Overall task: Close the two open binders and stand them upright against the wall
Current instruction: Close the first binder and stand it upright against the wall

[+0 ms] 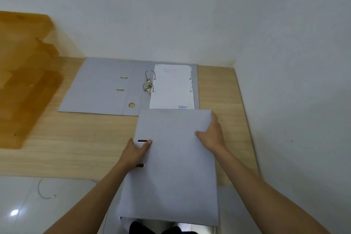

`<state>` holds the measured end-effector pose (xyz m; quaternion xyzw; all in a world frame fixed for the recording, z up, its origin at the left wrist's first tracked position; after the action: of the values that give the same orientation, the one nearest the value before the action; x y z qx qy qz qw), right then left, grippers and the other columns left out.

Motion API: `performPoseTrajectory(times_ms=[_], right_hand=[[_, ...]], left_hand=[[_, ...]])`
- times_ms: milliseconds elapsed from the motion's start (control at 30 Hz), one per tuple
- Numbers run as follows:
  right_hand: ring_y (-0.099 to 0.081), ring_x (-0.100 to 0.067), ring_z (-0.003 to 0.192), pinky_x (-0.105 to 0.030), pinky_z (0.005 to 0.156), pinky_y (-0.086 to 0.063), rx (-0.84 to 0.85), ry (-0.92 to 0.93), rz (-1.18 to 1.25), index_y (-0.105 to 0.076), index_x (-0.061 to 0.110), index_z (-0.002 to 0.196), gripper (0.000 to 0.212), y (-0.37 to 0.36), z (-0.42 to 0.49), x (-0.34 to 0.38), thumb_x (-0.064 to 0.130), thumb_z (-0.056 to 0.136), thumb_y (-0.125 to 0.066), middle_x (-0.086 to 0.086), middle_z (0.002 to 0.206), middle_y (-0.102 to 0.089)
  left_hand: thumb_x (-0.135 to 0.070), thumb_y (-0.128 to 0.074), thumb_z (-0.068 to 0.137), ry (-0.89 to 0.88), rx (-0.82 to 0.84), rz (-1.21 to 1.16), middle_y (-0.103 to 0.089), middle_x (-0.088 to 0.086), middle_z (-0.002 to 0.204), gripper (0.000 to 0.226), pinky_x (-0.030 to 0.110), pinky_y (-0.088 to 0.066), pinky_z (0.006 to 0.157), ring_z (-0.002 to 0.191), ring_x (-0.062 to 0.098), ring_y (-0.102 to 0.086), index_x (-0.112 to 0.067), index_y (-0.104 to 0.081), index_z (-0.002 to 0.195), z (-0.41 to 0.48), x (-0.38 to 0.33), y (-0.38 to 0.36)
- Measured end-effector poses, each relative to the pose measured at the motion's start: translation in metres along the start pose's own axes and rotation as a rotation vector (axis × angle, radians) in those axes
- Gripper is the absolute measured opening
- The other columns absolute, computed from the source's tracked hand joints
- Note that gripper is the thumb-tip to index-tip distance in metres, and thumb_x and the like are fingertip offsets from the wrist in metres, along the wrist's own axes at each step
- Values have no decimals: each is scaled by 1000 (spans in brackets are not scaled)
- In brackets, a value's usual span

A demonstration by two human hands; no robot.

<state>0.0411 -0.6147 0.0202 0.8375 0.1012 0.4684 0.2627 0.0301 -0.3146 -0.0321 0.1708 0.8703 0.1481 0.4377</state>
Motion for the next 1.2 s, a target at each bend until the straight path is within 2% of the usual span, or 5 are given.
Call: performPoseTrajectory(times_ms=[367, 700, 867, 1033, 1200], right_hand=[[6, -28, 160, -40, 128, -9, 543, 213, -490, -14, 27, 164, 78, -84, -21, -56, 29, 99, -58, 0, 174, 9], [14, -31, 159, -55, 127, -4, 412, -2, -263, -15, 25, 164, 69, -83, -12, -73, 37, 104, -48, 0, 174, 9], [18, -29, 159, -59, 126, -1, 310, -117, -112, -5, 26, 164, 71, -77, -17, -59, 48, 105, -38, 3, 173, 14], [8, -26, 160, -56, 127, 0, 86, -170, 56, -2, 26, 164, 72, -48, -15, -33, 57, 104, -28, 3, 174, 7], [-29, -23, 156, -58, 125, -18, -66, -233, 436, -33, 52, 153, 98, -25, -7, -24, 101, 69, -25, 8, 165, -36]], left_hand=[[-32, -71, 90, 4, -90, 71, -56, 12, 138, 68, 16, -44, 61, 110, 26, -58, -7, -39, 144, -20, 7, -23], [-33, -83, 77, 194, -50, -239, -74, 6, 114, 56, 30, -56, 67, 94, 24, -72, -10, -66, 124, -2, 26, -17], [-67, -62, 82, 229, 175, -368, -72, 6, 112, 52, 42, -54, 93, 101, 26, -68, -20, -72, 101, 4, -8, -37], [-68, -43, 92, 214, 487, -587, -75, 10, 119, 68, 41, -55, 95, 106, 28, -72, -16, -68, 129, -8, -70, -77], [-69, -50, 89, 127, 841, -468, -72, 7, 127, 64, 46, -50, 105, 118, 27, -68, -25, -64, 133, -42, -123, -112]])
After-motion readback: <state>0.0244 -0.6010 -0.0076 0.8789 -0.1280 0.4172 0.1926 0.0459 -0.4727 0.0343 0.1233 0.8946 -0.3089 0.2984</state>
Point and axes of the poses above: each hand's wrist, its own z-axis towards the middle knuckle, its own y-axis out of the back of the hand, x = y × z, the point moved 8 cm from there along z, towards the middle knuckle
